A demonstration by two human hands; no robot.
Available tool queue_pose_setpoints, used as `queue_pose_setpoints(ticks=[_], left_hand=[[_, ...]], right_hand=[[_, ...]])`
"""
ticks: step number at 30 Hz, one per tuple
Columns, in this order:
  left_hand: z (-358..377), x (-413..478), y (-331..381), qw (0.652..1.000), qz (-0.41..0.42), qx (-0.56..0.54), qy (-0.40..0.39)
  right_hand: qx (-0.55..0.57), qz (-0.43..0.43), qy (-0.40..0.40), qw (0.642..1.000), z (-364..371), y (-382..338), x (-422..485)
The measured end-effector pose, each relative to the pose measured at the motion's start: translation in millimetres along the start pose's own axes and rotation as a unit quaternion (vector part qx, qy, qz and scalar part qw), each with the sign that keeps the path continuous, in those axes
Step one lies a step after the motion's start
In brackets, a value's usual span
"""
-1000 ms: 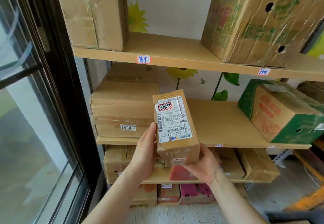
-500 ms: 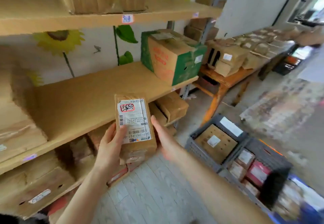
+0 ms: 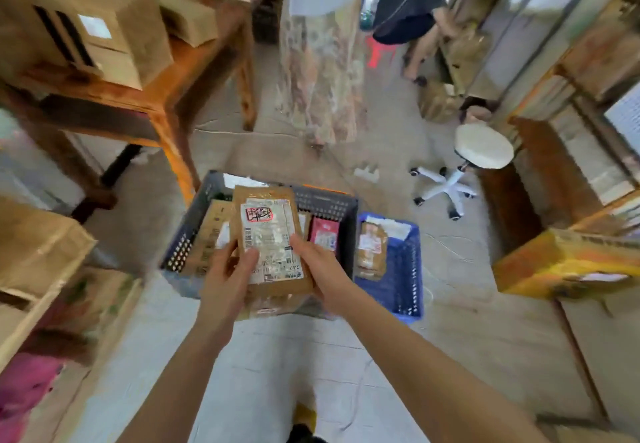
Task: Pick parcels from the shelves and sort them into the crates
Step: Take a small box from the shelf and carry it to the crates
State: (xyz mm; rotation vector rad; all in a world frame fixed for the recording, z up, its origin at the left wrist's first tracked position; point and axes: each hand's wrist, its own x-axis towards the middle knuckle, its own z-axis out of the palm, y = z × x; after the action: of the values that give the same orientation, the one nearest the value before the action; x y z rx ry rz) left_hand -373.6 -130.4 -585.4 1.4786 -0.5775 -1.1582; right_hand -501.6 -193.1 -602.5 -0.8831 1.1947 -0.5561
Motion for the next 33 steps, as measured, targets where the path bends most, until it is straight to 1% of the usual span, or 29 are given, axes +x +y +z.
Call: queue_pose_setpoints(ticks=[3,7,10,12,14,17,20,25,27,30,33], left_hand=[[67.8,32.9,-18.1,0.997,-0.044,0.032,-0.052],[141.3,69.8,-41.2,0.983,-0.096,0.084,-0.134],[193.5,100.8,-62.0,0.969,-0.129,0.110,-0.179],[229.2,120.7,-77.1,0.962,-0.143,0.118,-0.199],[263.0,142.5,-93.1,0.951,-0.166,0.134,-0.222],[306.4,178.1,-127.2,0.929,-0.210,0.170,-0.254],[343.2,211.0,-172.4,0.908,-0.233,0.225,-0.266],[391.4,257.4,-268.4,0.881,-0.236,0.312,-0.265],[403.4,274.8,-318.8,0.865,-0.250,0.352,-0.255],[409.8,294.4,-393.9,0.841,-0.271,0.407,-0.230],[405.5,302.8,-459.2,0.835,-0.301,0.421,-0.186]], right_hand=[[0.021,0.027,0.052,0.998,-68.6,-1.8,25.9],[0.095,0.063,0.103,0.988,-143.2,7.5,49.6],[0.095,0.078,0.157,0.980,-191.2,12.2,71.7],[0.076,0.105,0.188,0.974,-222.5,13.7,89.3],[0.071,0.132,0.201,0.968,-252.6,15.2,107.3],[0.083,0.144,0.203,0.965,-295.9,26.7,139.0],[0.099,0.171,0.219,0.955,-336.3,54.3,176.5],[0.093,0.245,0.220,0.940,-396.6,132.6,253.5],[0.081,0.259,0.204,0.941,-418.0,168.2,285.1],[0.055,0.273,0.159,0.947,-440.5,223.3,329.1],[0.017,0.291,0.138,0.947,-448.6,280.6,363.0]])
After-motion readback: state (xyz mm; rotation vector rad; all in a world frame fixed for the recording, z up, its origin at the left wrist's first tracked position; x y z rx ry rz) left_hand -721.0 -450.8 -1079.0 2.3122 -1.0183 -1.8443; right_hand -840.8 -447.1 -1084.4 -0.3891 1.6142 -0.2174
